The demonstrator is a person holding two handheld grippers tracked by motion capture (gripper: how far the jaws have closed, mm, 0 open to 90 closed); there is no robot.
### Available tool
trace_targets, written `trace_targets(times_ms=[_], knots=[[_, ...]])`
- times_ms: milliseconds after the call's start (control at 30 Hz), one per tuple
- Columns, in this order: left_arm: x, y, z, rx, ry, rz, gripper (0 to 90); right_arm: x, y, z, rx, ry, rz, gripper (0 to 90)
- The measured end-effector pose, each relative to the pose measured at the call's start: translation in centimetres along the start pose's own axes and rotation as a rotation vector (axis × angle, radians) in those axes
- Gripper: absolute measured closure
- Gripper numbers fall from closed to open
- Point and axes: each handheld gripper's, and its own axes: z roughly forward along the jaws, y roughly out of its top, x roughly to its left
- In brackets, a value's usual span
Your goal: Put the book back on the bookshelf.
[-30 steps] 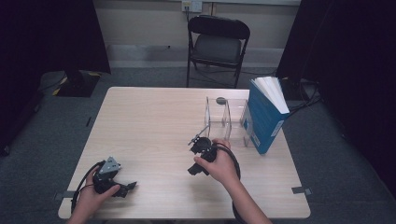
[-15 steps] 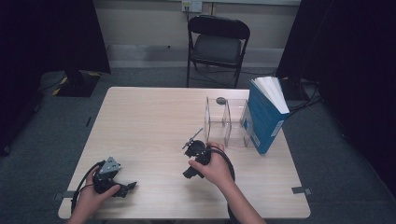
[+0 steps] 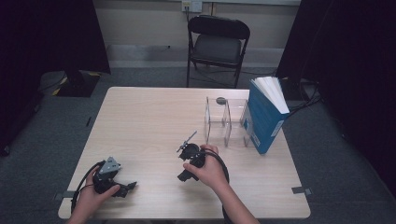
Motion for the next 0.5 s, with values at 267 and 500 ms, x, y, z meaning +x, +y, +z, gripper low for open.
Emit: trace_targets(times_ms=[267, 500], knots=[[0.0, 0.0, 0.0, -0.004, 0.0, -0.006, 0.0, 0.5, 0.2, 1.1, -0.019, 0.024, -0.005, 18.2], [0.0, 0.0, 0.0, -0.004, 0.0, -0.006, 0.0, 0.8, 0.2, 2.1, -0.02, 0.017, -0.03, 18.2]])
